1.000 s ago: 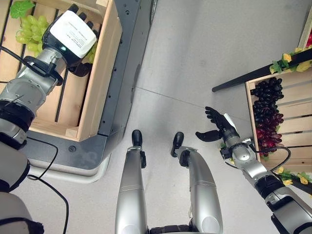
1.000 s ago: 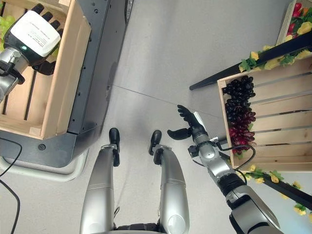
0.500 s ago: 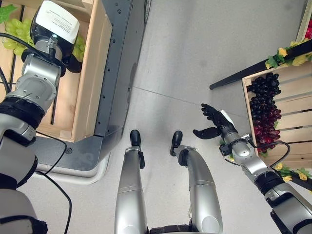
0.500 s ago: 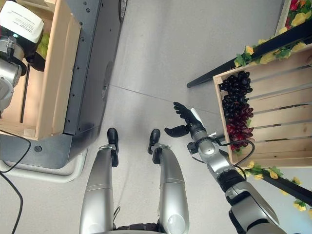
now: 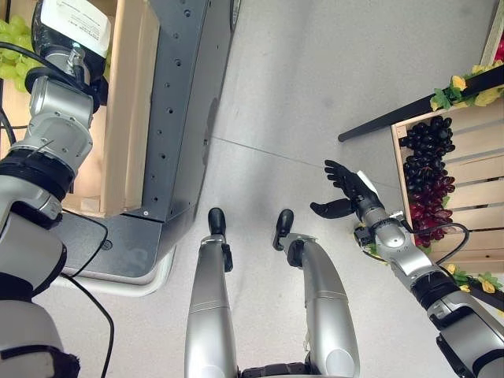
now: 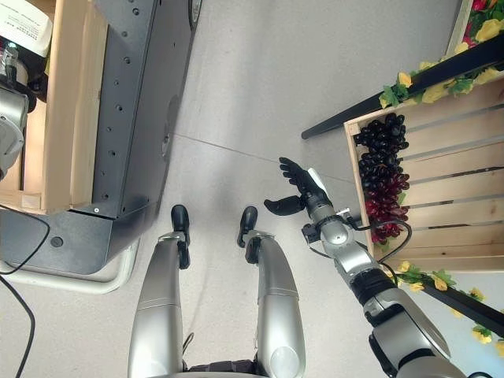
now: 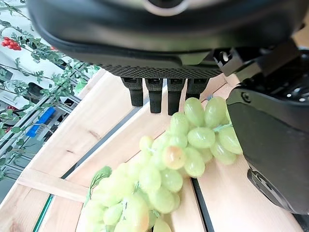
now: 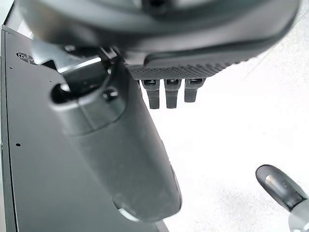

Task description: Pick up the fruits from the basket on one side to the basket on the other side

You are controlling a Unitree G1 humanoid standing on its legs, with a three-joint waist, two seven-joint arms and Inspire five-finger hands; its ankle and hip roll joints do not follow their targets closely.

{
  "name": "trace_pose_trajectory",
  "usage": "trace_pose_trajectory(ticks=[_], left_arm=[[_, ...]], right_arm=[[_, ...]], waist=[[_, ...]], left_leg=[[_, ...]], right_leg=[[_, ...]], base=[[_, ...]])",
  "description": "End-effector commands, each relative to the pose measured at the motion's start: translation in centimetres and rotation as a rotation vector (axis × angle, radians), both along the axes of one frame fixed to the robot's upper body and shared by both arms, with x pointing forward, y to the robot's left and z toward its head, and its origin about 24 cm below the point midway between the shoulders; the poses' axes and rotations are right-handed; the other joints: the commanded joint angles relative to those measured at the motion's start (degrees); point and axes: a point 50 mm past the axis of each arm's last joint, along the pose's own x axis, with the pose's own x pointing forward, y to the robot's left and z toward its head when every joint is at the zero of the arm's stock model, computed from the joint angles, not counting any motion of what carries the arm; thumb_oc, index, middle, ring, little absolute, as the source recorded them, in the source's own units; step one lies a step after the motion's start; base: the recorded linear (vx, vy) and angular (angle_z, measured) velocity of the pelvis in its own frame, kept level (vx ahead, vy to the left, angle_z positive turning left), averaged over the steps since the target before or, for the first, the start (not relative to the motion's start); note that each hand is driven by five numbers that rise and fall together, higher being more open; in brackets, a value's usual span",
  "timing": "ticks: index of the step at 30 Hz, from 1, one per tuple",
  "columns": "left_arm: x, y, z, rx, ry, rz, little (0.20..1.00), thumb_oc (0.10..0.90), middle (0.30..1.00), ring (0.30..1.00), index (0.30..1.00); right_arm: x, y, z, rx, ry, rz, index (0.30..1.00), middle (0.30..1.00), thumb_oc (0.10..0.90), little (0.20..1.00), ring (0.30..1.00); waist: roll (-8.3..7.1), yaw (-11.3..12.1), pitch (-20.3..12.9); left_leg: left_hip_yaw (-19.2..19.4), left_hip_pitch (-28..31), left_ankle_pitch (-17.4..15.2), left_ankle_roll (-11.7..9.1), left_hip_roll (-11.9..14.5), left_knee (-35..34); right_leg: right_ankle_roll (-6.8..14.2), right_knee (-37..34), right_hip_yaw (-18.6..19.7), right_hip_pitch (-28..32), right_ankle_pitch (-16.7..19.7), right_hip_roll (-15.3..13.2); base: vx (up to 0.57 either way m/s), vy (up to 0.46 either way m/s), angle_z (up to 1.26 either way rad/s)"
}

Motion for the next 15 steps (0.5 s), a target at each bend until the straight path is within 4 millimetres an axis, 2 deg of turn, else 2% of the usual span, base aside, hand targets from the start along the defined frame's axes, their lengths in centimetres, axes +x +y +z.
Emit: trace_pose_trajectory(ticks=[1,9,15], left_arm=[[-2.8,5.5,1.4,0.050,-0.089,0.205,0.300,0.400,0.300,0.300,0.300],[-2.5,4.1,1.2,0.074,-0.081,-0.012,0.300,0.400,0.300,0.300,0.300],[-3.0,4.8,0.4,-0.148,-0.181,-0.134,0.300,0.400,0.300,0.300,0.300]], right_arm=[[-0.4,-1.7,2.3,0.068,-0.125,0.006,0.900,0.900,0.800,0.900,0.900],[-0.8,-2.0,2.3,0.070,-0.141,-0.007,0.900,0.900,0.800,0.900,0.900],[-1.1,-2.4,2.2,0.072,-0.142,-0.024,0.900,0.900,0.800,0.900,0.900]], waist=[[1.38,0.9,-0.7],[2.94,1.2,-0.7],[3.74,1.4,-0.7]], left_leg=[[5.5,4.3,-4.9,3.5,-1.8,-1.2],[5.9,5.8,-5.3,3.7,-2.2,-1.2],[6.0,8.2,-5.2,3.7,-2.5,-2.1]], right_leg=[[0.8,-2.9,0.0,4.5,1.4,1.1],[0.7,-1.4,0.4,5.1,0.6,0.7],[0.6,-1.2,0.7,7.0,0.0,0.7]], base=[[0.00,0.000,0.00],[0.00,0.003,0.02],[0.00,0.000,0.00]])
